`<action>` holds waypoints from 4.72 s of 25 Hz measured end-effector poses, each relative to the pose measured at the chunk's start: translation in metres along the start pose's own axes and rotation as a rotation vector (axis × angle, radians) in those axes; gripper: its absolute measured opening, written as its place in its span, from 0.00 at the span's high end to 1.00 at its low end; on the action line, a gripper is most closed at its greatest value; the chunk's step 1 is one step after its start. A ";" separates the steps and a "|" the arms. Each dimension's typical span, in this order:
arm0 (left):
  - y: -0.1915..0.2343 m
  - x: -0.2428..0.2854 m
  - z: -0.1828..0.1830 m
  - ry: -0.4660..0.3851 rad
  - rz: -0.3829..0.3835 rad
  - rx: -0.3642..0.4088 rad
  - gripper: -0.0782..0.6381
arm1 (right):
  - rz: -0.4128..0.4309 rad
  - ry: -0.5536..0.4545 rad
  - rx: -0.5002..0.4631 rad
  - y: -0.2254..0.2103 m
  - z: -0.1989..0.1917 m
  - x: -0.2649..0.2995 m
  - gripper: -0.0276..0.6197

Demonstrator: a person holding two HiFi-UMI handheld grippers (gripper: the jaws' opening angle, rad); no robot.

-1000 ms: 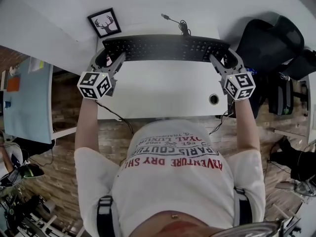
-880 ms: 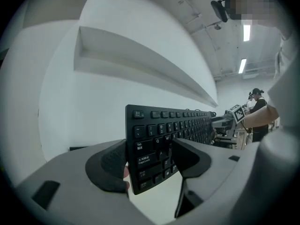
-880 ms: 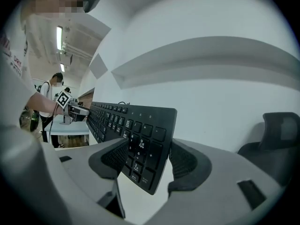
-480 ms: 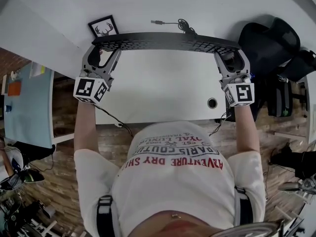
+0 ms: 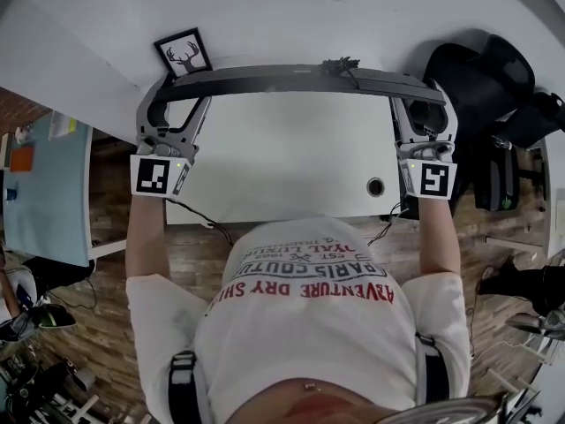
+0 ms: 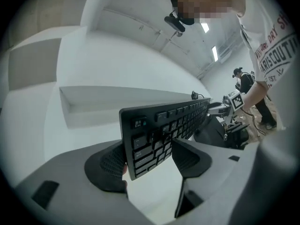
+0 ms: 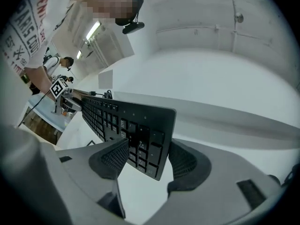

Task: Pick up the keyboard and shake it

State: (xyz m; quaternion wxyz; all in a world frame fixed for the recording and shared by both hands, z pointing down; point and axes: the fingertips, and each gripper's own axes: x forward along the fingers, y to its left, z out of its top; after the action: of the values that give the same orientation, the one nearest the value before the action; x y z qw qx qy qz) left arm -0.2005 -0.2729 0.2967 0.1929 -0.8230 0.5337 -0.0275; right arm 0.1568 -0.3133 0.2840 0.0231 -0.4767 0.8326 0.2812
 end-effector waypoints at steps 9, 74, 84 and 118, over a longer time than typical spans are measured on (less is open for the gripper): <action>-0.001 0.003 0.001 -0.002 -0.009 -0.012 0.47 | 0.032 0.037 0.064 0.001 -0.008 0.002 0.52; 0.009 -0.001 -0.108 0.125 -0.235 -0.588 0.45 | 0.201 -0.039 -0.118 0.058 0.018 0.010 0.55; 0.002 -0.001 -0.100 0.126 -0.284 -0.505 0.45 | 0.173 -0.165 -0.321 0.062 0.043 -0.004 0.55; -0.044 -0.035 -0.104 0.371 -0.044 -0.399 0.45 | 0.340 0.393 0.406 0.064 -0.105 -0.018 0.55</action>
State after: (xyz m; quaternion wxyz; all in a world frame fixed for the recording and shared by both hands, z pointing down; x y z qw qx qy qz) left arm -0.2032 -0.2557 0.4135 -0.0749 -0.8369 0.5368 -0.0762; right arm 0.1389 -0.3253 0.4065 -0.0906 -0.3618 0.9278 0.0120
